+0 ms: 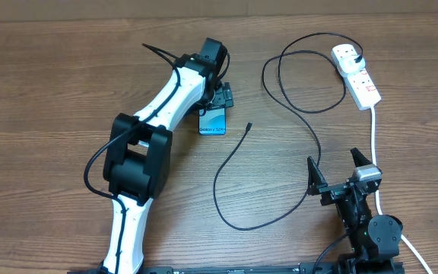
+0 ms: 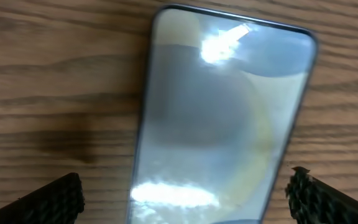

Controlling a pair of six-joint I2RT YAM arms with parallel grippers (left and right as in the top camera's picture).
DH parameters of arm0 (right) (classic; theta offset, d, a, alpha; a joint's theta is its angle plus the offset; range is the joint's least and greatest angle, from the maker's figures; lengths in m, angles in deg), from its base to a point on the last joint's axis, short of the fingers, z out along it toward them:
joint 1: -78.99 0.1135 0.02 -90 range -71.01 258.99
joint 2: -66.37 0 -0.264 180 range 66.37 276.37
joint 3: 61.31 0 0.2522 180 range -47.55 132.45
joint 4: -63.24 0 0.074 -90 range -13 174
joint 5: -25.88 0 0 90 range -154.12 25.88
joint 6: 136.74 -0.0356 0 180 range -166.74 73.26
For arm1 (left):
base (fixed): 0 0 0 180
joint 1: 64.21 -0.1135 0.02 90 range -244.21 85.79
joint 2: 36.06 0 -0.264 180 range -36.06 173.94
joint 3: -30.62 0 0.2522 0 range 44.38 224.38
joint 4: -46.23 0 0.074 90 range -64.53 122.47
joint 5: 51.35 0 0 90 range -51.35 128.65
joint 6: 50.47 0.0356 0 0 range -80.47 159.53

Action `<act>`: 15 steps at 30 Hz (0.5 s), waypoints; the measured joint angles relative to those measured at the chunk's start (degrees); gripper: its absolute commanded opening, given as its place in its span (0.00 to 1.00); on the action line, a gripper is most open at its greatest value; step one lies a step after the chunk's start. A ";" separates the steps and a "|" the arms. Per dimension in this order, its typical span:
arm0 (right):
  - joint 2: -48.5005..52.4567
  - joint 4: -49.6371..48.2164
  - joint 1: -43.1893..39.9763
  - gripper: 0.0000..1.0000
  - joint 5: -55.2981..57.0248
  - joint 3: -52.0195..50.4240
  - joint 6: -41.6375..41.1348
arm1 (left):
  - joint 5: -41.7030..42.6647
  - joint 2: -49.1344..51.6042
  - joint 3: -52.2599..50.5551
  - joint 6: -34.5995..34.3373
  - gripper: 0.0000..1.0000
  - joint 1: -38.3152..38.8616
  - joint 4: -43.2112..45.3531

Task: Plug charger to phone and switch on socket
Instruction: 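Lower the left gripper onto the phone and close on it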

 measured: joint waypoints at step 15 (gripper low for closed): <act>0.00 0.02 0.00 1.00 -0.02 0.00 0.00 | -0.13 0.00 -0.02 1.18 1.00 1.84 2.08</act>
